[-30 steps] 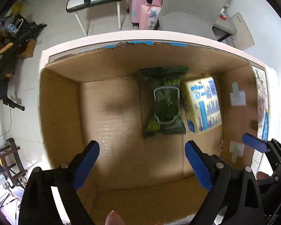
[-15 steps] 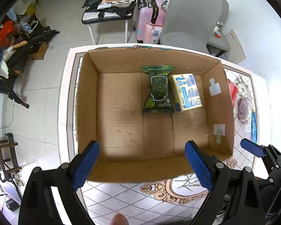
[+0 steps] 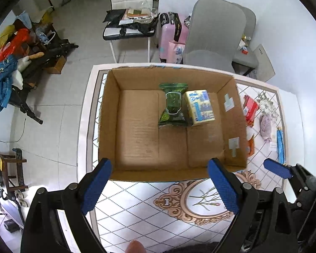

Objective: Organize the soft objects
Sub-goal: 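Grasp the red snack bag with the left tool while the right tool grasps the blue tube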

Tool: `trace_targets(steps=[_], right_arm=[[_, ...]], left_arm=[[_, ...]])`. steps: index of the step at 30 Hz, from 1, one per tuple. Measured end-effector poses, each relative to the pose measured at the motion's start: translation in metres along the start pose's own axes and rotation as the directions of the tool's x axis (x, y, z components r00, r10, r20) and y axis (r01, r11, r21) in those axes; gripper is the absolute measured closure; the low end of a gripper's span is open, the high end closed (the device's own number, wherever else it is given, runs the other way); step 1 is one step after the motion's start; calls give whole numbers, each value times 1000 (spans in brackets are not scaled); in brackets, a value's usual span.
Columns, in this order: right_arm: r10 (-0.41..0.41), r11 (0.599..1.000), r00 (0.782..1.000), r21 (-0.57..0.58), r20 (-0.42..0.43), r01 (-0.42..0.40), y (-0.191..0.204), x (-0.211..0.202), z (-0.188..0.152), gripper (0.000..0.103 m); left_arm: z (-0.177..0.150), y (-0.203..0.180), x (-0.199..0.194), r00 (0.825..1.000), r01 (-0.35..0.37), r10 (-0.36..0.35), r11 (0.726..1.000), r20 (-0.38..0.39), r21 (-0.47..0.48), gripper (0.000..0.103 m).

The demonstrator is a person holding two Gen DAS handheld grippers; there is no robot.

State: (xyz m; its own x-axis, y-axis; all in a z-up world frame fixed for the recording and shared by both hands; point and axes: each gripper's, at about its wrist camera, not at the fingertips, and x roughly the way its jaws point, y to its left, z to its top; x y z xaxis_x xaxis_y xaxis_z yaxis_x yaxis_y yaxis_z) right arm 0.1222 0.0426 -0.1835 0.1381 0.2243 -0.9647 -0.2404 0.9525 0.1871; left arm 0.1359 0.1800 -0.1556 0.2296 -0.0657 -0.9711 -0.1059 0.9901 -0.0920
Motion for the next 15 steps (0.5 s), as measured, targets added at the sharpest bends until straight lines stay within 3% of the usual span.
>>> trace_targets(steps=[3, 8, 15], right_arm=[[25, 999, 1000, 45, 15, -26, -30, -13, -2, 6], [-1, 984, 999, 178, 50, -8, -125, -36, -6, 6], [-110, 921, 994, 377, 7, 100, -288, -37, -23, 6]], left_arm=[[5, -27, -9, 1000, 14, -14, 1000, 17, 20, 10], [23, -109, -5, 1000, 17, -18, 991, 4, 136, 10], [61, -255, 69, 994, 59, -24, 940, -106, 336, 10]])
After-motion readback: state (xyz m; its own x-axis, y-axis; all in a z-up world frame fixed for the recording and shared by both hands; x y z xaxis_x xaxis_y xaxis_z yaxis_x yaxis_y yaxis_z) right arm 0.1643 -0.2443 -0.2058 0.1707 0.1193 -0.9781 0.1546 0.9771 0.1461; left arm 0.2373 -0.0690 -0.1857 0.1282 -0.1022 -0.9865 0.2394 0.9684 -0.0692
